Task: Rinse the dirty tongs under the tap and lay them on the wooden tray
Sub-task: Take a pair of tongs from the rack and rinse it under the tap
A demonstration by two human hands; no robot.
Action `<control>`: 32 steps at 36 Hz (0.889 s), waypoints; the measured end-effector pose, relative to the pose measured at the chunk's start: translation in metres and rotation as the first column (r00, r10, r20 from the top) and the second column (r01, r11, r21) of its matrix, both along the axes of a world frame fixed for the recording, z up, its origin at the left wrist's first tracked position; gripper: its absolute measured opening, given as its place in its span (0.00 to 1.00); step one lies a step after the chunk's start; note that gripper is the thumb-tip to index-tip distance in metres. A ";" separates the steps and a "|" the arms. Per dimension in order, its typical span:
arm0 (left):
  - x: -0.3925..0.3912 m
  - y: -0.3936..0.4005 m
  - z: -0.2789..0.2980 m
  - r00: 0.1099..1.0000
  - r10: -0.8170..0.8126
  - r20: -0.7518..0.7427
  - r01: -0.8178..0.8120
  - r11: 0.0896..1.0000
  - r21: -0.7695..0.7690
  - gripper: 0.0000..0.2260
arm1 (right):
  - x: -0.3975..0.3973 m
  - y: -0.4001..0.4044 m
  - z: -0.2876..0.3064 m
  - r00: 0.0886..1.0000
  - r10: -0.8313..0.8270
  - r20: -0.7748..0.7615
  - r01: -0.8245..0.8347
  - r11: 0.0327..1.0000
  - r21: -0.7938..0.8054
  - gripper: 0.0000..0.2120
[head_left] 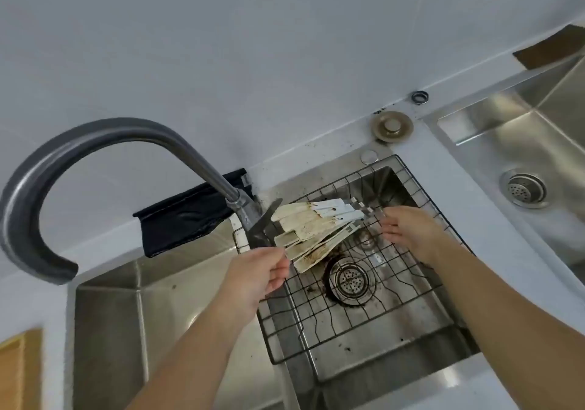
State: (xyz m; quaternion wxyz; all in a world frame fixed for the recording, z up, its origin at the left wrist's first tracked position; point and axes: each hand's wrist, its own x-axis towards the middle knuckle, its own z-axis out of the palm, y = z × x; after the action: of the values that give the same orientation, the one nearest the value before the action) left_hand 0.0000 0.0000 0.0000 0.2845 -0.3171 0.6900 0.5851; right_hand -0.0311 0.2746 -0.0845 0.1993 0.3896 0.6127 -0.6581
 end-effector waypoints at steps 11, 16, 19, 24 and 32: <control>-0.022 0.028 -0.010 0.999 0.053 0.007 -0.053 0.998 -0.043 0.05 | -0.018 -0.011 -0.014 1.000 -0.017 0.001 0.017 0.992 0.122 0.08; -0.027 0.033 -0.015 0.997 0.075 0.018 -0.074 0.996 -0.056 0.05 | -0.023 -0.011 -0.018 1.000 0.000 0.029 -0.003 0.991 0.135 0.05; -0.029 0.035 -0.018 0.997 0.076 0.017 -0.075 0.995 -0.069 0.04 | -0.026 -0.009 -0.023 0.999 0.016 0.046 -0.023 0.987 0.157 0.05; -0.029 0.036 -0.021 0.996 0.082 0.024 -0.080 0.994 -0.071 0.03 | -0.028 -0.011 -0.028 0.996 0.038 0.078 -0.053 0.977 0.207 0.11; -0.025 0.038 -0.018 0.997 0.069 0.029 -0.068 0.997 -0.046 0.02 | -0.028 -0.014 -0.030 0.996 0.004 0.088 -0.023 0.976 0.219 0.09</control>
State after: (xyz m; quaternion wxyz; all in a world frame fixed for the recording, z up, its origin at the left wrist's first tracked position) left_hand -0.0255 0.0378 -0.0176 0.2676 -0.3558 0.6874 0.5739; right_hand -0.0593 0.2609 -0.1150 0.1861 0.4333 0.6749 -0.5676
